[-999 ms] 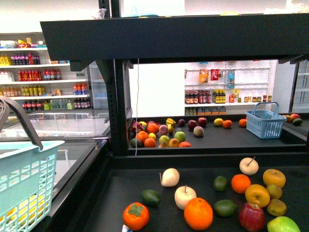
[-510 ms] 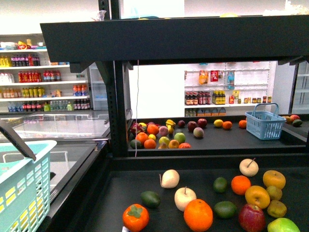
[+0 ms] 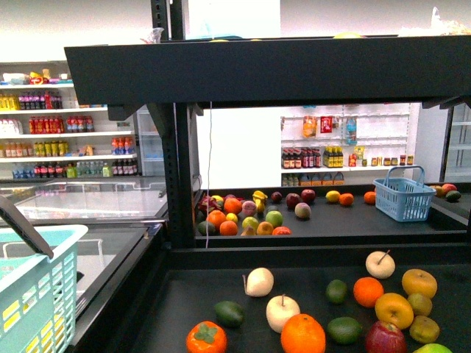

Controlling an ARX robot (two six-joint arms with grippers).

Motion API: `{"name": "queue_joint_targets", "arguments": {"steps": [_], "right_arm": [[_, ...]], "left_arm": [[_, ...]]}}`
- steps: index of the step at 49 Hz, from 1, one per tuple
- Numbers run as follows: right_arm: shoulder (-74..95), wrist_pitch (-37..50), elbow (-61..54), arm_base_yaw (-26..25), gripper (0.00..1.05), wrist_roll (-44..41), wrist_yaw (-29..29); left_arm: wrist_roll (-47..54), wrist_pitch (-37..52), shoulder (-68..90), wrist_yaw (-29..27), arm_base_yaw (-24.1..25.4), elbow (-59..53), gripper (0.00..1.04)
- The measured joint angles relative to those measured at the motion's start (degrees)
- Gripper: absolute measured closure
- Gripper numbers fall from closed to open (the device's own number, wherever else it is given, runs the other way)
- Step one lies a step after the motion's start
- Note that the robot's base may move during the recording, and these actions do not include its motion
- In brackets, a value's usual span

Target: Pick lemon from shelf

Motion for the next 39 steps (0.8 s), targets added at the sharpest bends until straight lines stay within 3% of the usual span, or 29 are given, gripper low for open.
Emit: {"name": "queue_joint_targets", "arguments": {"steps": [10,23,39], "right_arm": [[0.0,0.0,0.0,0.0,0.08,0.0,0.0],[0.0,0.0,0.0,0.0,0.08,0.0,0.0],[0.0,0.0,0.0,0.0,0.08,0.0,0.0]], "left_arm": [[2.5,-4.6,-4.5,0.2,-0.1,-1.3,0.08],[3.6,-2.8,-3.6,-0.2,0.5,-1.5,0.08],[-2.3,-0.8,4.4,0.8,1.4,4.9,0.08]]}}
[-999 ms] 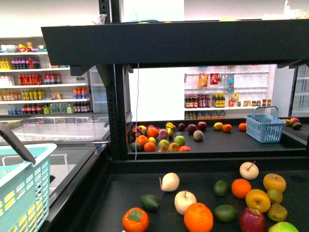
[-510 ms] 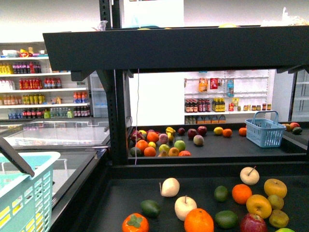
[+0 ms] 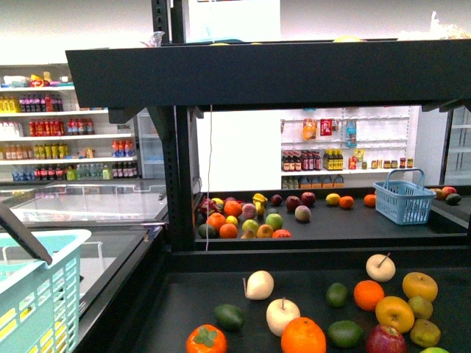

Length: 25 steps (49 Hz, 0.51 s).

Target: Pick lemon from shelf

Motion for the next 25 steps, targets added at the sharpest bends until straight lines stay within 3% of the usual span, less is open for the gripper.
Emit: {"name": "queue_joint_targets", "arguments": {"steps": [25], "right_arm": [[0.0,0.0,0.0,0.0,0.08,0.0,0.0]], "left_arm": [[-1.1,-4.2,-1.1,1.0,-1.3,4.9,0.08]]}}
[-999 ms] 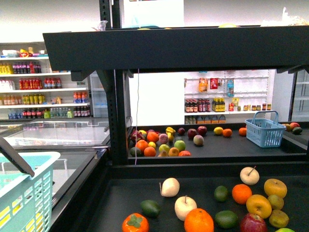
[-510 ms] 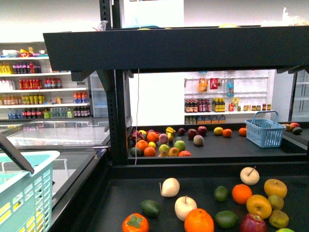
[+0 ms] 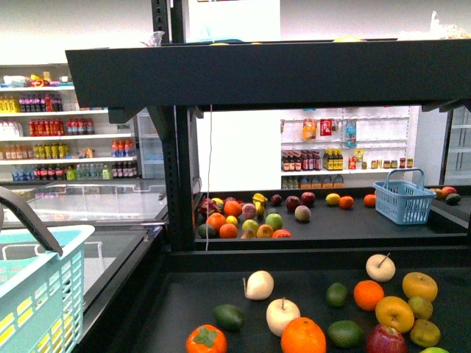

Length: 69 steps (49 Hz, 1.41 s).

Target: Pick lemon from shelf

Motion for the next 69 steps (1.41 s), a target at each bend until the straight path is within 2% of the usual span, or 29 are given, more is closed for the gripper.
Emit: {"name": "queue_joint_targets", "arguments": {"steps": [21,45,56,63,64,69], "right_arm": [[0.0,0.0,0.0,0.0,0.08,0.0,0.0],[0.0,0.0,0.0,0.0,0.08,0.0,0.0],[0.0,0.0,0.0,0.0,0.08,0.0,0.0],[0.0,0.0,0.0,0.0,0.08,0.0,0.0],[0.0,0.0,0.0,0.0,0.08,0.0,0.0],[0.0,0.0,0.0,0.0,0.08,0.0,0.0]], "left_arm": [[0.4,-3.0,-6.8,0.4,0.0,-1.7,0.08],[2.5,-13.1,-17.4,0.3,0.5,-5.8,0.08],[6.3,-20.0,-22.8,-1.6,-0.6,-5.8,0.08],[15.8,-23.7,-26.7,-5.4,-2.3,-5.8,0.08],[39.5,-24.9,-31.9,-7.5,-6.4,-5.8,0.08],[49.3,-25.8,-34.5,-10.0,-9.3,-6.6,0.08]]}}
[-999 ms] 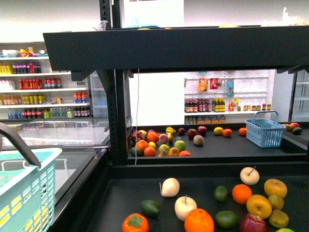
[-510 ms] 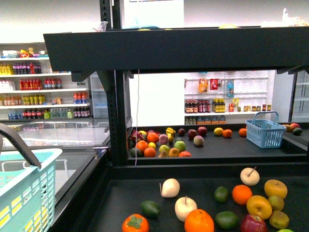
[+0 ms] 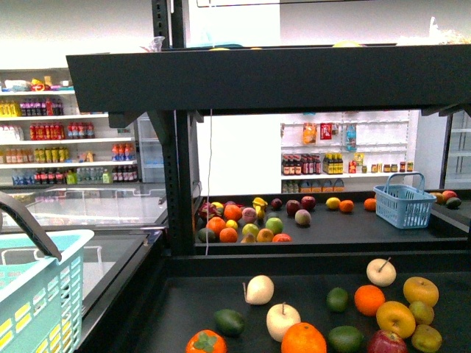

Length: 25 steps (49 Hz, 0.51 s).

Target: Pick lemon from shelf

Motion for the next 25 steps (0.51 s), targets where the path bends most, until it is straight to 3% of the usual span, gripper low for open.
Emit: {"name": "queue_joint_targets", "arguments": {"steps": [7,14,17,25], "right_arm": [[0.0,0.0,0.0,0.0,0.08,0.0,-0.2],[0.0,0.0,0.0,0.0,0.08,0.0,0.0],[0.0,0.0,0.0,0.0,0.08,0.0,0.0],[0.0,0.0,0.0,0.0,0.08,0.0,0.0]], "left_arm": [[16.9,-0.4,-7.6,-3.1,-7.9,-1.4,0.08],[24.1,0.9,-12.7,-6.3,-14.8,-4.8,0.09],[26.6,1.3,-16.0,-2.5,-15.6,-8.2,0.20],[28.5,3.7,-25.9,-0.9,-15.6,-20.2,0.49]]}}
